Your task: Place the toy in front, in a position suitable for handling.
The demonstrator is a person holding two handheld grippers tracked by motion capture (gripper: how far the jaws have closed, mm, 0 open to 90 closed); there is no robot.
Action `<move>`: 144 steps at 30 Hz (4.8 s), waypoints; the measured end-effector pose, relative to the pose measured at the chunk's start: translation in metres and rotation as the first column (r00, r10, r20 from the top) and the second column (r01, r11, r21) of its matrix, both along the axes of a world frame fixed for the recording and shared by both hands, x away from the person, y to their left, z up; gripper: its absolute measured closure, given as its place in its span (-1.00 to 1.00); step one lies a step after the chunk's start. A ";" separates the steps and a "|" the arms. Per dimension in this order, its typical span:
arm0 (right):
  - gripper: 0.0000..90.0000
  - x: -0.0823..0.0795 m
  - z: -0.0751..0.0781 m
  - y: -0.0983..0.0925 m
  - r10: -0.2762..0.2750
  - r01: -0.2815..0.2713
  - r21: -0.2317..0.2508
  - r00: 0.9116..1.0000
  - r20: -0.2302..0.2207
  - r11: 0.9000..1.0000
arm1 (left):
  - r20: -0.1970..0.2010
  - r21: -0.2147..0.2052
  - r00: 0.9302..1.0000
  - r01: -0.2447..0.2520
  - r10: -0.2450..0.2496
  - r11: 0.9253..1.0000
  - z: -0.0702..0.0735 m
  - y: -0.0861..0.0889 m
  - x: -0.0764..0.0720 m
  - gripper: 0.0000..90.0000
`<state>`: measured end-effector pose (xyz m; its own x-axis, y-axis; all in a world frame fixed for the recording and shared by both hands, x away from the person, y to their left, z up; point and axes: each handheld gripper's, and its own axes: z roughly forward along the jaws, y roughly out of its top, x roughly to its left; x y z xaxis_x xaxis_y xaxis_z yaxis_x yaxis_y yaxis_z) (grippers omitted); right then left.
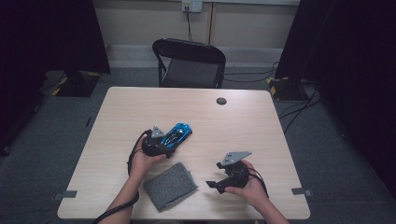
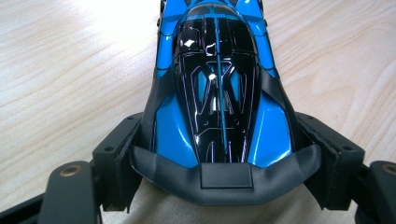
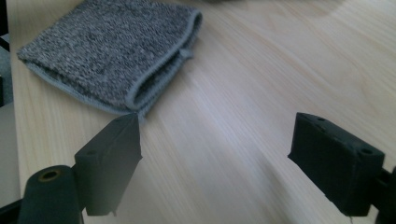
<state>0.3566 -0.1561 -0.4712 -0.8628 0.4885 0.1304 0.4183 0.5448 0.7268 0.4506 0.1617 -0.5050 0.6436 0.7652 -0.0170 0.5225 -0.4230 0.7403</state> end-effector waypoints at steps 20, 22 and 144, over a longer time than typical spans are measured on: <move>-0.56 0.012 0.003 0.073 0.182 -0.183 0.060 0.983 0.033 0.981 | -0.002 -0.002 1.000 -0.002 0.002 1.000 0.000 0.001 -0.001 -0.46; -0.53 0.013 0.005 0.079 0.194 -0.195 0.078 0.981 0.029 0.978 | -0.002 -0.002 1.000 -0.002 0.002 1.000 0.000 0.001 -0.001 -0.46; 0.70 0.120 0.014 0.131 -0.182 0.183 -0.031 0.983 0.015 0.983 | -0.002 0.001 1.000 -0.031 0.031 1.000 0.000 -0.002 -0.002 -0.46</move>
